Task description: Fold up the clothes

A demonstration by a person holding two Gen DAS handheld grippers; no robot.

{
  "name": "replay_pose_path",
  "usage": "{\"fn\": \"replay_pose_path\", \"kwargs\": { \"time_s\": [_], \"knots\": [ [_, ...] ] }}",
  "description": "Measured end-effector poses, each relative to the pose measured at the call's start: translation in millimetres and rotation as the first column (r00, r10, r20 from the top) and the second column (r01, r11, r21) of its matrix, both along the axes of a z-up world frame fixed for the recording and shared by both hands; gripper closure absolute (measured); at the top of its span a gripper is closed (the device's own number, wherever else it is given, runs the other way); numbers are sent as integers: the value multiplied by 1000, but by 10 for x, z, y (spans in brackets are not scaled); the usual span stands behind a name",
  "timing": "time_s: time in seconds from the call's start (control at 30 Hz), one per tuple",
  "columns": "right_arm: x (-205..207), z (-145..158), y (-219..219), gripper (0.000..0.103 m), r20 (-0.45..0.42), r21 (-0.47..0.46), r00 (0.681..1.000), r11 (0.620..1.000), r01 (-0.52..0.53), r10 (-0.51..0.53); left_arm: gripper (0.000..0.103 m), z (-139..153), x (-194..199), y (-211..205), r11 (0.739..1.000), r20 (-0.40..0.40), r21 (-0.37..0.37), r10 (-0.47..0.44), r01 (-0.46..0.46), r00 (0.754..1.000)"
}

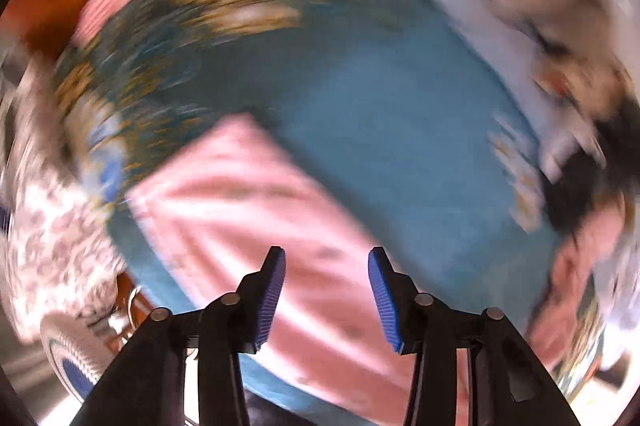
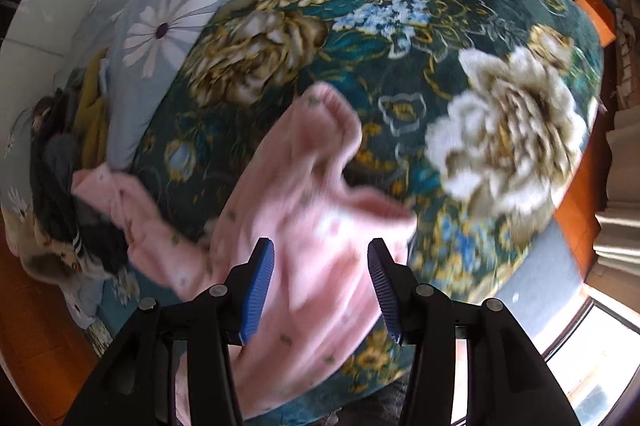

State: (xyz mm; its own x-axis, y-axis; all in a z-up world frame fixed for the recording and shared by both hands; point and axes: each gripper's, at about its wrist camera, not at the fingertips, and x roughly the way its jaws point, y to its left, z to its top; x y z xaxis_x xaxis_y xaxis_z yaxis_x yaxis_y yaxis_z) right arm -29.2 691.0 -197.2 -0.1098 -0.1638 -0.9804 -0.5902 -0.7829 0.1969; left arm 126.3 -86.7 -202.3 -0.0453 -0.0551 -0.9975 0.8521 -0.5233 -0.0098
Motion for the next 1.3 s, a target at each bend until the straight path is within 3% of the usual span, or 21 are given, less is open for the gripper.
{"fn": "replay_pose_path", "kwargs": {
  "time_s": [0.1, 0.2, 0.3, 0.43, 0.5, 0.53, 0.6, 0.73, 0.83, 0.9, 0.97, 1.03, 1.1, 1.2, 1.3],
  "knots": [
    [-272, -252, 211, 53, 32, -21, 999, 999, -35, 35, 53, -58, -871, 611, 983, -4, 13, -185, 185, 983],
    [-525, -511, 343, 53, 66, -45, 996, 998, -52, 55, 50, -171, -1746, 1239, 932, -15, 30, -360, 361, 933],
    [-673, -683, 392, 53, 82, -71, 995, 996, -54, 59, 42, -197, -2665, 1987, 824, -15, 22, -567, 567, 824],
    [-786, -811, 413, 53, 89, -94, 993, 993, -73, 82, 34, -419, -3501, 2840, 614, 36, -14, -788, 789, 614],
    [-837, -869, 423, 53, 92, -105, 991, 991, -83, 93, 34, -635, -3782, 3111, 531, 76, -15, -844, 847, 531],
    [-840, -874, 428, 53, 91, -108, 991, 990, -89, 99, 34, -735, -3904, 3219, 498, 97, -18, -862, 867, 497],
    [-816, -880, 449, 53, 91, -109, 990, 989, -98, 108, 34, -953, -4126, 3358, 456, 159, -36, -876, 889, 455],
    [-650, -869, 522, 53, 104, -92, 990, 992, -85, 94, 34, -1279, -4447, 3395, 493, 237, -21, -842, 870, 484],
    [-507, -913, 610, 53, 131, -91, 990, 995, -41, 53, 35, -1376, -4564, 3354, 526, 254, -33, -818, 850, 517],
    [-417, -956, 666, 52, 153, -86, 988, 996, -9, 22, 52, -1374, -4602, 3311, 548, 240, -46, -806, 835, 541],
    [-372, -993, 700, 52, 169, -86, 986, 996, 14, 1, 76, -1312, -4589, 3213, 583, 196, -46, -791, 811, 580],
    [-361, -1025, 717, 53, 178, -89, 984, 996, 28, -12, 87, -1206, -4532, 3066, 631, 126, -28, -767, 775, 629],
    [-404, -1033, 705, 52, 177, -88, 984, 996, 23, -7, 89, -1062, -4436, 2898, 680, 52, -7, -732, 733, 680],
    [-504, -1015, 657, 52, 166, -82, 986, 997, -1, 14, 89, -779, -4210, 2618, 732, -49, 21, -679, 681, 732],
    [-587, -960, 596, 52, 140, -87, 990, 996, -20, 33, 90, -482, -3937, 2322, 759, -90, -12, -650, 652, 755]
  ]
}}
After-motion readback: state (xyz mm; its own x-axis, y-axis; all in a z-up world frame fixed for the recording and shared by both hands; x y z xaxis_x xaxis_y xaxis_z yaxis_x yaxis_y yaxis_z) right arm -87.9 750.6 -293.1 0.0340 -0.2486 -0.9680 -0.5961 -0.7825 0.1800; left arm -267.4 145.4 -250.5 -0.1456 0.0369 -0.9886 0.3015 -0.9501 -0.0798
